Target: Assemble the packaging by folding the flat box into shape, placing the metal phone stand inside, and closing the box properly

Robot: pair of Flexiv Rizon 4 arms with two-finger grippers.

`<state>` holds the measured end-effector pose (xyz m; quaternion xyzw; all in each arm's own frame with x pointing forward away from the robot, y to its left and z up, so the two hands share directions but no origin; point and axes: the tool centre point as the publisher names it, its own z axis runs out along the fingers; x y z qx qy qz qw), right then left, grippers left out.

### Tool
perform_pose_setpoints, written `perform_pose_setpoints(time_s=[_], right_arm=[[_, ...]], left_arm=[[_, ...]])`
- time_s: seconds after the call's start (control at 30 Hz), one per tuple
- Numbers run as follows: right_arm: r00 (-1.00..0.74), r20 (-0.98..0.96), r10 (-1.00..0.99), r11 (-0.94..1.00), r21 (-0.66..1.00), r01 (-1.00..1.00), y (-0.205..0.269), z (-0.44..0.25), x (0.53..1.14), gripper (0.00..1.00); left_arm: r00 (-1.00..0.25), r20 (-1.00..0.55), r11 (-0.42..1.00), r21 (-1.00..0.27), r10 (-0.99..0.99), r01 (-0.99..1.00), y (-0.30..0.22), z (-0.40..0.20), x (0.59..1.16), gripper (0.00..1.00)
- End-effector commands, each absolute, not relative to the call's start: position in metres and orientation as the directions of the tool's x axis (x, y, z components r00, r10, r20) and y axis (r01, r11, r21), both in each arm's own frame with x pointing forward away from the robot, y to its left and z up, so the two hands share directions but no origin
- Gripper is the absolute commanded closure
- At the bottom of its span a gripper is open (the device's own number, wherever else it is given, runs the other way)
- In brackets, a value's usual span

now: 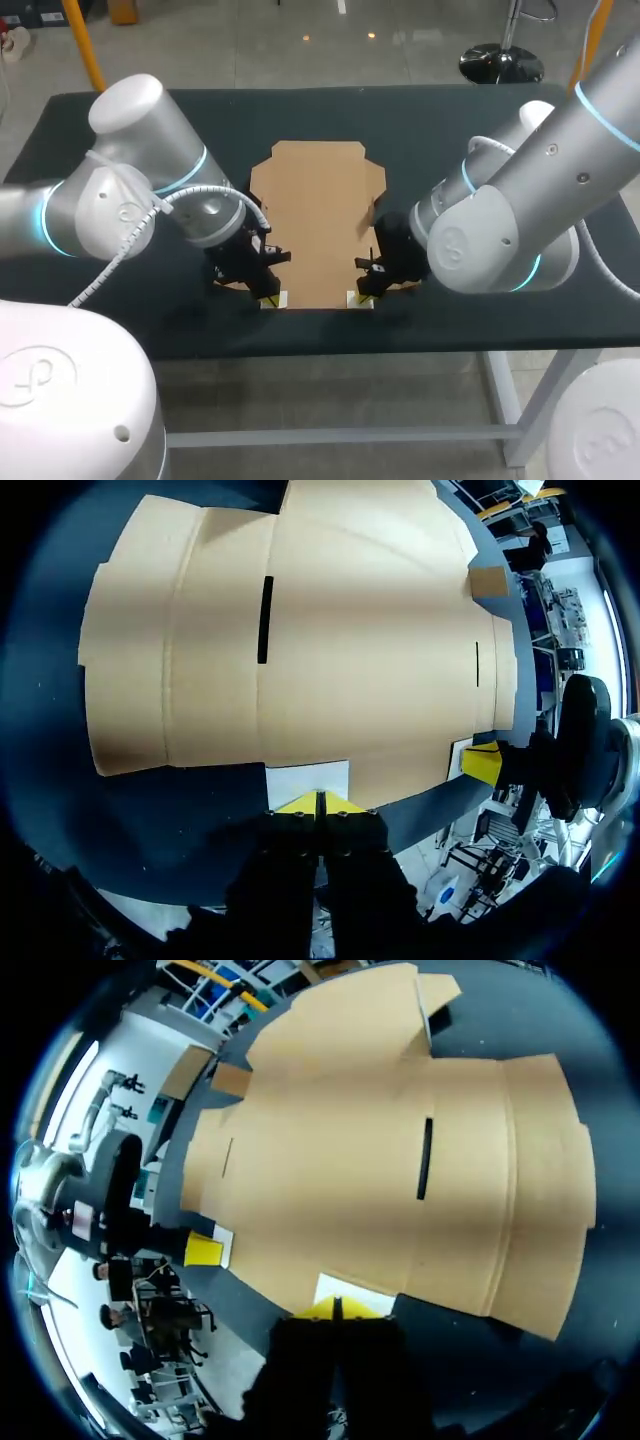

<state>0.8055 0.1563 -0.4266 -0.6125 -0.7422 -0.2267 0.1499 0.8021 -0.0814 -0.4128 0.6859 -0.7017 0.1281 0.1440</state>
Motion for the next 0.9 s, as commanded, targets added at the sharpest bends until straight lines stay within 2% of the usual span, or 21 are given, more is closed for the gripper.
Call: perform_pose_setpoints(time_s=[0.03,0.33,0.67,0.9], right_arm=[[-0.198,0.492,0.848,0.143,0.148,0.979,0.159,-0.439,0.806,1.00],[-0.208,0.485,0.849,0.135,0.181,0.974,0.156,-0.431,0.807,1.00],[-0.227,0.587,0.777,0.108,0.232,0.967,0.133,-0.394,0.824,1.00],[-0.224,0.641,0.734,0.098,0.226,0.969,0.117,-0.375,0.840,1.00]], left_arm=[[-0.013,0.374,0.022,0.020,-0.927,-1.000,-0.081,-0.426,0.802,1.00],[-0.011,0.378,0.012,-0.002,-0.926,-1.000,-0.079,-0.419,0.800,1.00],[-0.057,0.448,0.027,-0.072,-0.892,-0.997,-0.072,-0.380,0.805,1.00],[-0.113,0.508,0.091,-0.069,-0.854,-0.993,-0.066,-0.359,0.813,1.00]])
